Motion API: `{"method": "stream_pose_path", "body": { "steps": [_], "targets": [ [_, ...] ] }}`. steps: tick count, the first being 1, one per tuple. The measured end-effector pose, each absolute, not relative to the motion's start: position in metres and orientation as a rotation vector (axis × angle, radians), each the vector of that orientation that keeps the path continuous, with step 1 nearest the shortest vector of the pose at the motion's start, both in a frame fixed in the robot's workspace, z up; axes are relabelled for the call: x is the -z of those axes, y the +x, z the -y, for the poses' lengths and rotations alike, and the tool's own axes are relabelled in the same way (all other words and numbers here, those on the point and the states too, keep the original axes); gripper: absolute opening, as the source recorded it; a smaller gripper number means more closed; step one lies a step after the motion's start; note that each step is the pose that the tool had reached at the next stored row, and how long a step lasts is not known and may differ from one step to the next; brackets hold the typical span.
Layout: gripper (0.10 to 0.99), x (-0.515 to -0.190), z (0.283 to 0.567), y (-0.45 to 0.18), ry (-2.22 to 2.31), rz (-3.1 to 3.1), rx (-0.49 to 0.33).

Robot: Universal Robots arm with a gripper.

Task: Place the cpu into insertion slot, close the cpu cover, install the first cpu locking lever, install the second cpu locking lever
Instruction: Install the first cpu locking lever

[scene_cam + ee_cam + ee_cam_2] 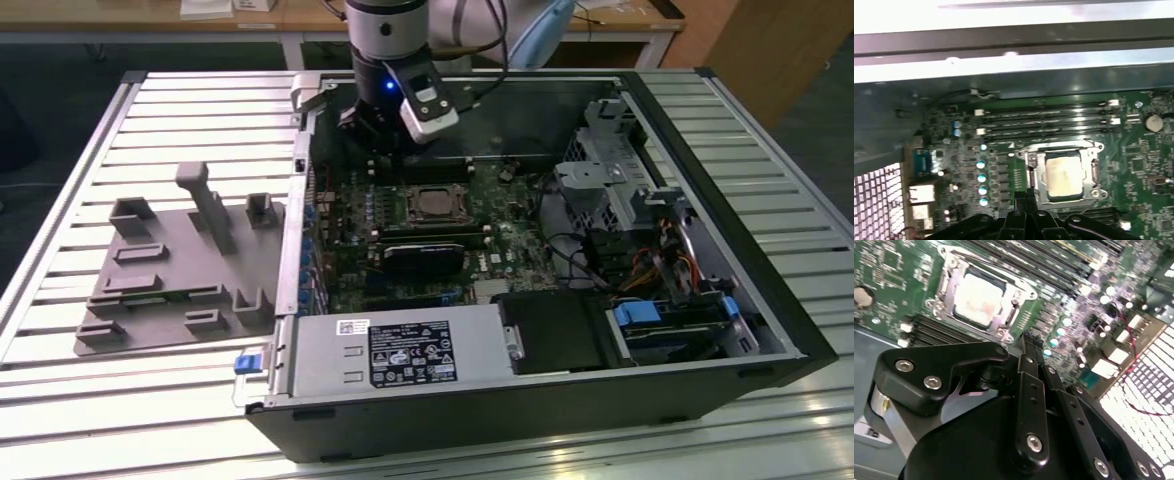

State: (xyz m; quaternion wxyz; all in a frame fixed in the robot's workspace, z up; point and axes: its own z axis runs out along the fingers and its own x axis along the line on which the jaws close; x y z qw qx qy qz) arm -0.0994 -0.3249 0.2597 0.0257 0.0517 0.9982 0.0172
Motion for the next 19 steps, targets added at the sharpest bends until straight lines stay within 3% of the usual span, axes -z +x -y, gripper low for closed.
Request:
{"method": "stream_pose_path", "body": {
  "steps": [14,19],
  "targets": [
    [0.106,-0.259,0.325,-0.114,0.162,-3.086,-0.116],
    [0.106,-0.257,0.325,-0.115,0.164,-3.084,-0.205]
  ]
}}
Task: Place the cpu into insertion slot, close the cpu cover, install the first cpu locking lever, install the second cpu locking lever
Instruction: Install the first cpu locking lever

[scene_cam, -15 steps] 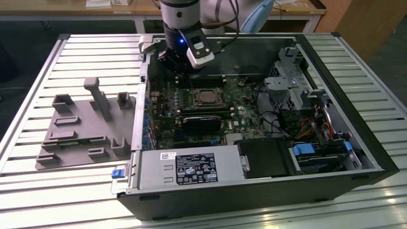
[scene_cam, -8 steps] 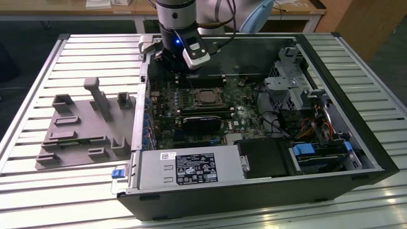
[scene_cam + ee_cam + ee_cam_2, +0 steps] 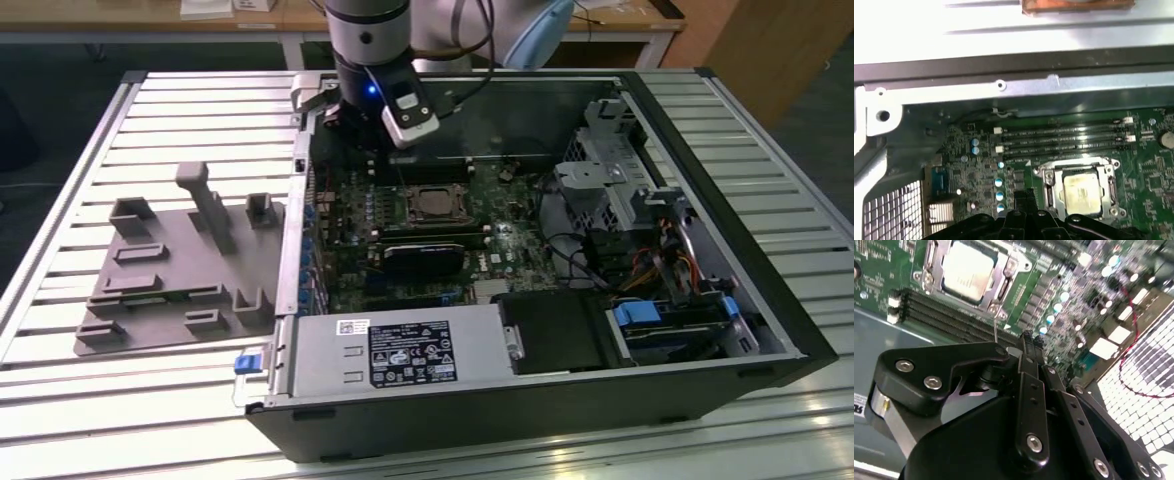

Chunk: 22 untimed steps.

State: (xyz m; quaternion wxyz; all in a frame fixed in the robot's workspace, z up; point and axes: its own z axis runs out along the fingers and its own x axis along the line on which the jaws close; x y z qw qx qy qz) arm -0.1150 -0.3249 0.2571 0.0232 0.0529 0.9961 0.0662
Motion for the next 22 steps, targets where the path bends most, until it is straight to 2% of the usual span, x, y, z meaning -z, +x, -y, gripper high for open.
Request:
{"method": "stream_pose_path", "body": {
  "steps": [11,22],
  "targets": [
    [0.106,-0.251,0.325,-0.118,0.168,-3.075,-0.361],
    [0.106,-0.244,0.325,-0.114,0.168,-3.073,-0.388]
  ]
}}
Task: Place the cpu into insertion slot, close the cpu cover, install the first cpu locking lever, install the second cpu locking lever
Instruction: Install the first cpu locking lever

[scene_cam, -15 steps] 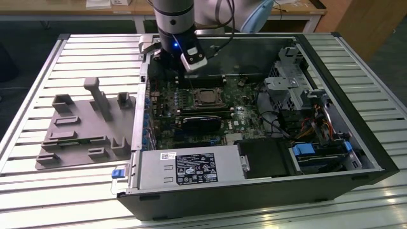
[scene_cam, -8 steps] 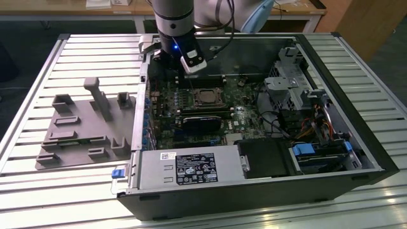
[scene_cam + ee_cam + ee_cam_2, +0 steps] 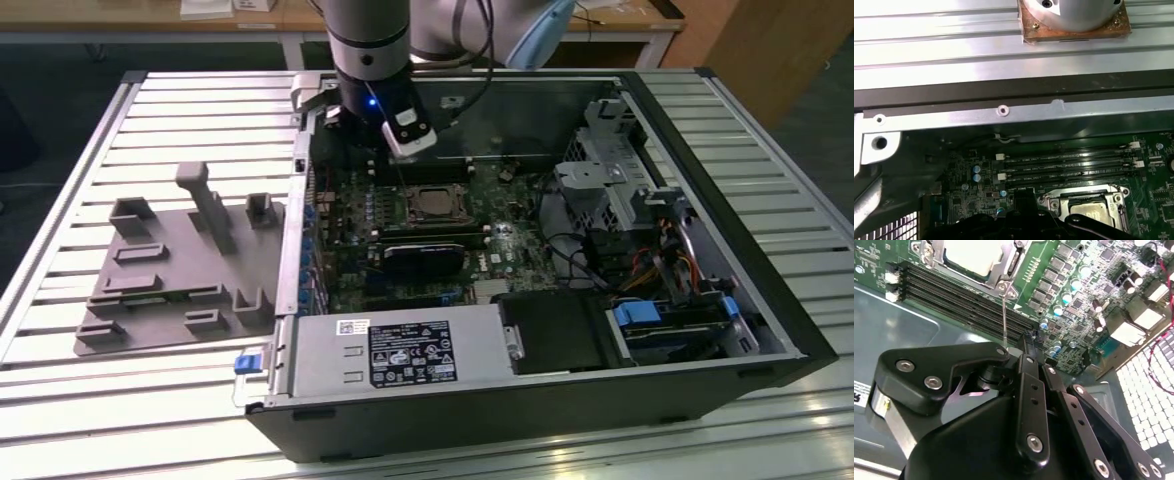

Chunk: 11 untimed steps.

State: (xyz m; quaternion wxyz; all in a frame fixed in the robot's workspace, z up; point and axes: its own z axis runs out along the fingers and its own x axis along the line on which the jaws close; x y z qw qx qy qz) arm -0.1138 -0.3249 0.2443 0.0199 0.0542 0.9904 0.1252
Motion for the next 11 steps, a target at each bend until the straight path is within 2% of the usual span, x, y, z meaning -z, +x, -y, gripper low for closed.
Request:
{"method": "stream_pose_path", "body": {
  "steps": [11],
  "targets": [
    [0.106,-0.244,0.325,-0.089,0.169,-3.075,-0.388]
  ]
}}
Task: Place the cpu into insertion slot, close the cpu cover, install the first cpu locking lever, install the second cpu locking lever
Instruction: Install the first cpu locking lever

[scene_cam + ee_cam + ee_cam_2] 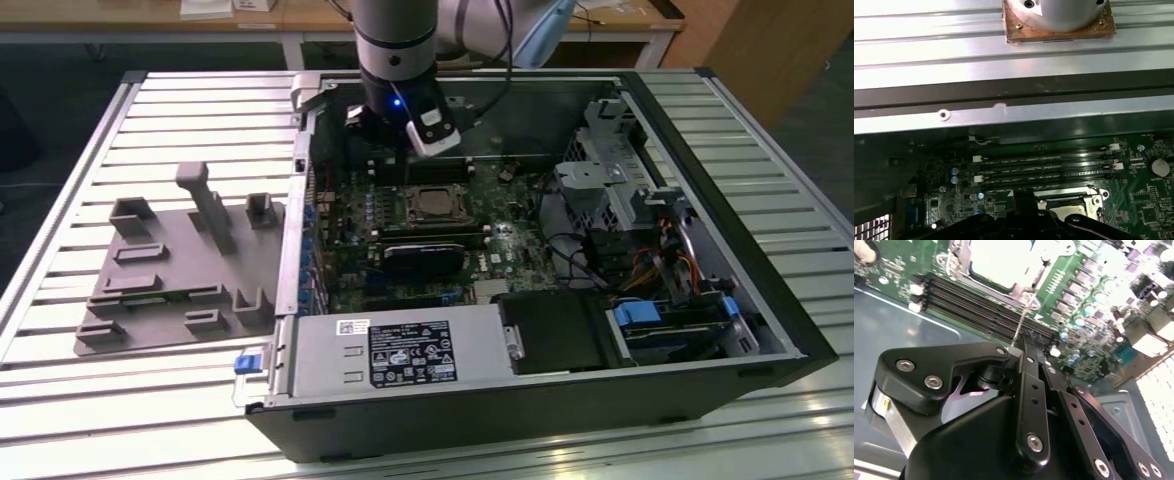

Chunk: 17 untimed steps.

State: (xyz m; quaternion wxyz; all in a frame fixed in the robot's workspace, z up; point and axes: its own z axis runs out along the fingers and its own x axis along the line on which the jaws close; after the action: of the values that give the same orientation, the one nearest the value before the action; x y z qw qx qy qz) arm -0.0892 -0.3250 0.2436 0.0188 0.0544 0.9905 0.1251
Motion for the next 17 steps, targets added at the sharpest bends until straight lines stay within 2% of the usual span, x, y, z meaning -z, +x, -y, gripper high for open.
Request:
{"method": "stream_pose_path", "body": {
  "steps": [17],
  "targets": [
    [0.106,-0.2423,0.3249,-0.0780,0.166,-3.062,-0.385]
  ]
}}
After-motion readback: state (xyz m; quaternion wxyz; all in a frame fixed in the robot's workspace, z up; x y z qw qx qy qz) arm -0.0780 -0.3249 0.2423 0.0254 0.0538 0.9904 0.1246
